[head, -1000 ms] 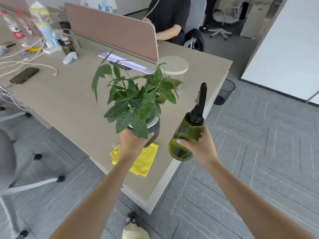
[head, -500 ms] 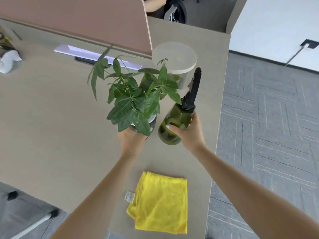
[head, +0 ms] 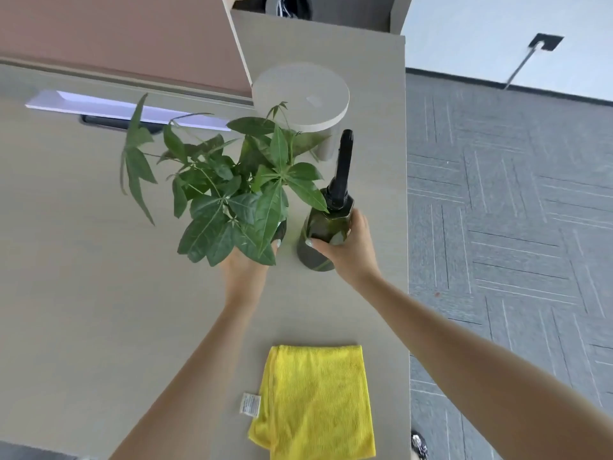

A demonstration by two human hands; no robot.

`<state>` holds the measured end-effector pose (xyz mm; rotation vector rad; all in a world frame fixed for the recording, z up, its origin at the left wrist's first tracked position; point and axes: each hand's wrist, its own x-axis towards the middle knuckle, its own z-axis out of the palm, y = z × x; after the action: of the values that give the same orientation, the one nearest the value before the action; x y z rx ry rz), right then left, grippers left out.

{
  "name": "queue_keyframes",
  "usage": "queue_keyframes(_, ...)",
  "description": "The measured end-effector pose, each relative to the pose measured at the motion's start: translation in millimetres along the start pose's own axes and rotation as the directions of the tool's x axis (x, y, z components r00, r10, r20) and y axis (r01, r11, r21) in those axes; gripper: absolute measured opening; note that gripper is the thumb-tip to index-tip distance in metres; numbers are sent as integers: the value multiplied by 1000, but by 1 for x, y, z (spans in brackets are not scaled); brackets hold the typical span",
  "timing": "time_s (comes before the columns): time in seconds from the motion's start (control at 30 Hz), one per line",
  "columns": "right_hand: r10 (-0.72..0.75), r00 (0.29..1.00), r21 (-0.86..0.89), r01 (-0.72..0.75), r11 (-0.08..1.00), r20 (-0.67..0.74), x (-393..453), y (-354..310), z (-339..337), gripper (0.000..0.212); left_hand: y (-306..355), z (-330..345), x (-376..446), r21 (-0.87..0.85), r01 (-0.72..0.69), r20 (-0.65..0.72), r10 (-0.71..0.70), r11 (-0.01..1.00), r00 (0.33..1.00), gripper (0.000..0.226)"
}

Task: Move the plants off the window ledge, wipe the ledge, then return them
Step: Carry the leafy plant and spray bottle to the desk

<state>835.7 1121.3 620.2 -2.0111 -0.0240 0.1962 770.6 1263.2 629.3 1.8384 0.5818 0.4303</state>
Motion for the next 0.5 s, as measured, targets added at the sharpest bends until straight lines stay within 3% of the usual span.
queue_keyframes(0.17, 34, 997, 60, -38, 997, 70, 0, 1, 1, 69, -6, 7, 1, 122, 79, -38, -75, 989, 996, 39)
queue_keyframes(0.23, 124, 984, 55, -132, 990, 128, 1, 0, -2, 92, -13, 9, 5, 109, 197, -90, -188, 974, 978, 72)
queue_keyframes(0.3, 238, 954, 70, -254, 965, 183, -2, 0, -18, 110, -11, 13, -4, -3, 388, -144, -384, 922, 912, 102)
queue_keyframes(0.37, 233, 957, 116, -255, 960, 175, -13, 4, -50, 107, 1, 23, -29, -43, 530, -160, -530, 847, 833, 107)
queue_keyframes(0.43, 201, 973, 158, -217, 963, 109, -32, 15, -97, 97, 19, 42, -66, -10, 482, -200, -474, 876, 858, 99)
queue_keyframes(0.5, 213, 977, 219, -214, 952, 31, -57, 34, -152, 86, 39, 69, -108, 23, 326, -197, -315, 945, 928, 89)
